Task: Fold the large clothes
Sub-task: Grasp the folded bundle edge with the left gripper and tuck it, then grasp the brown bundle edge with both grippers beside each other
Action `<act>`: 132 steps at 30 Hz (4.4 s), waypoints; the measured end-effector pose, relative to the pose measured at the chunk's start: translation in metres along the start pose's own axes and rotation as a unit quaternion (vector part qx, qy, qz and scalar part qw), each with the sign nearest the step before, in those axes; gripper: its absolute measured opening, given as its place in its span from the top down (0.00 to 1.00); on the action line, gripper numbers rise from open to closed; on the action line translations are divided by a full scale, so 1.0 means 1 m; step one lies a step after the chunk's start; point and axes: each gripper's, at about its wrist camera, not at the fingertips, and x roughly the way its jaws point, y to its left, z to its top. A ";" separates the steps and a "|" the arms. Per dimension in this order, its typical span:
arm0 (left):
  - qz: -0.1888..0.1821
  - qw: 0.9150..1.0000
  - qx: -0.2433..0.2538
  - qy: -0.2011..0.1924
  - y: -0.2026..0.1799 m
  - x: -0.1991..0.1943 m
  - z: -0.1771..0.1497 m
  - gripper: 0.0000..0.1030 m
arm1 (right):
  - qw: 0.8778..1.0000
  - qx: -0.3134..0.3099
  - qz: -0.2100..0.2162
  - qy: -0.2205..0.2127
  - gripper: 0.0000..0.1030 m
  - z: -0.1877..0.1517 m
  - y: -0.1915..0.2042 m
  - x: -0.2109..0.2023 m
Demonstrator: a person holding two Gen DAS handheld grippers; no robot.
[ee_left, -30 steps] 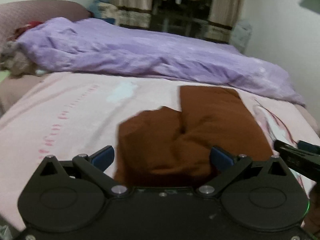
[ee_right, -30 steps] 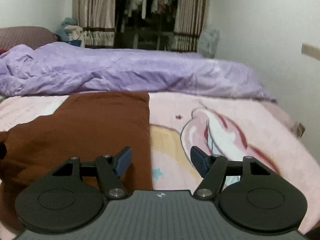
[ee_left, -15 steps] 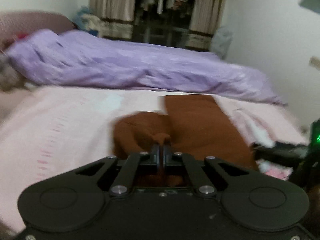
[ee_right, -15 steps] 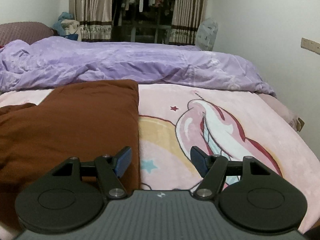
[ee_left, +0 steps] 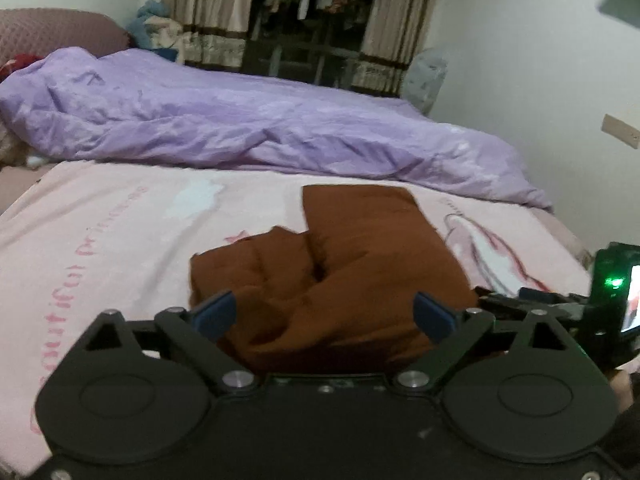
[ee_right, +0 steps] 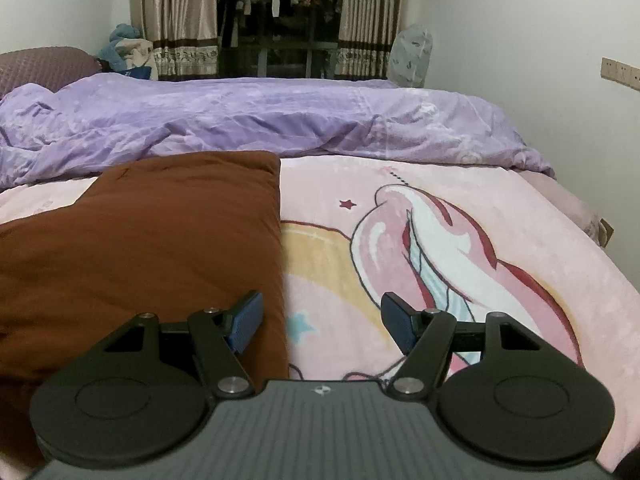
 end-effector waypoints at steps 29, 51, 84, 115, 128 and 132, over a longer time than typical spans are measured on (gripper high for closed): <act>-0.077 0.992 -0.049 0.082 0.049 0.032 -0.050 0.53 | 1.000 -0.019 0.004 0.014 0.24 -0.001 0.001 -0.001; -0.006 0.998 -0.041 0.039 0.040 -0.014 -0.031 0.93 | 1.000 -0.015 0.013 0.010 0.24 0.004 -0.004 -0.006; 0.090 0.994 -0.063 -0.004 0.038 0.100 0.031 0.26 | 0.995 0.080 0.046 -0.048 0.29 0.025 -0.009 -0.022; 0.140 0.990 0.022 -0.006 0.021 0.145 0.005 0.12 | 0.989 0.035 0.138 -0.027 0.34 0.048 0.041 0.037; 0.135 0.990 0.031 0.018 0.020 0.144 -0.065 0.00 | 0.991 -0.029 0.127 -0.022 0.36 -0.009 0.051 0.033; 0.136 0.990 0.034 0.011 0.019 0.141 -0.067 0.00 | 0.991 -0.018 0.133 -0.020 0.36 -0.007 0.046 0.030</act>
